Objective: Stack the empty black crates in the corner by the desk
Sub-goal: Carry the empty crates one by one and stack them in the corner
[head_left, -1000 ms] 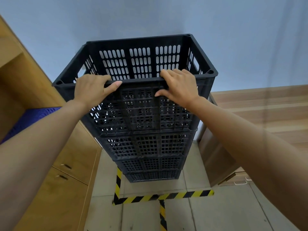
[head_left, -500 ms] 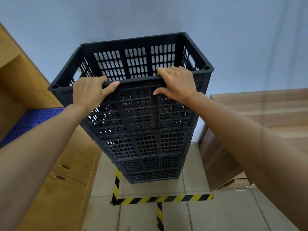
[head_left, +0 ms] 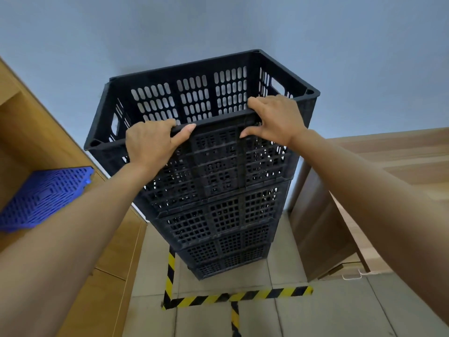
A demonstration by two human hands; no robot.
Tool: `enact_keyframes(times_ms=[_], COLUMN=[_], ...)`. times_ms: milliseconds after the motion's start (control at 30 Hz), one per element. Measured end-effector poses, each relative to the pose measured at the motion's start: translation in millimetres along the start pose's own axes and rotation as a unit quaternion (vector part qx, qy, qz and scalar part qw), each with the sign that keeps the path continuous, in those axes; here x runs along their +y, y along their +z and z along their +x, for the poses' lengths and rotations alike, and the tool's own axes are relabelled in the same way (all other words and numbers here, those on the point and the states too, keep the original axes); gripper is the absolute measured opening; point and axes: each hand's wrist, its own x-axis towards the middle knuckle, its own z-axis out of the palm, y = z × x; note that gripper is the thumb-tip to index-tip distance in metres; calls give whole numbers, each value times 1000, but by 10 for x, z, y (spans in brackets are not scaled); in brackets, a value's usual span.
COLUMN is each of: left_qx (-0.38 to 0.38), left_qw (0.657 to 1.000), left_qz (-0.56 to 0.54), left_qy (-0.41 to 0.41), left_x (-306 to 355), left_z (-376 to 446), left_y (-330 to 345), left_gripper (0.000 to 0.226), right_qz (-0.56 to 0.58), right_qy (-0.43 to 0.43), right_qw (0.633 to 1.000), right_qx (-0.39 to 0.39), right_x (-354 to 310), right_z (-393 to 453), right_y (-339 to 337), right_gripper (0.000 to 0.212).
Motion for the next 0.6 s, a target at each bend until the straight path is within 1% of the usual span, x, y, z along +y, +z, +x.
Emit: enact_keyframes(times_ms=[100, 200, 433, 600], left_qx=[3, -16, -28, -23], left_qw=[1000, 999, 995, 992], left_qz=[-3, -14, -29, -67], left_qy=[6, 25, 90, 108], left_x=[-36, -100, -590, -931], left_z=[14, 27, 137, 323], left_y=[0, 15, 218, 410], left_gripper=[79, 80, 78, 78], right_qz=[-7, -22, -43, -67], right_qy=[22, 36, 83, 124], right_qw=[1000, 999, 995, 989], right_qx=[-8, -15, -24, -30], right_x=[-74, -143, -561, -829], right_z=[-4, -48, 57, 263], right_y=[-38, -46, 29, 152], right_gripper=[60, 60, 63, 66])
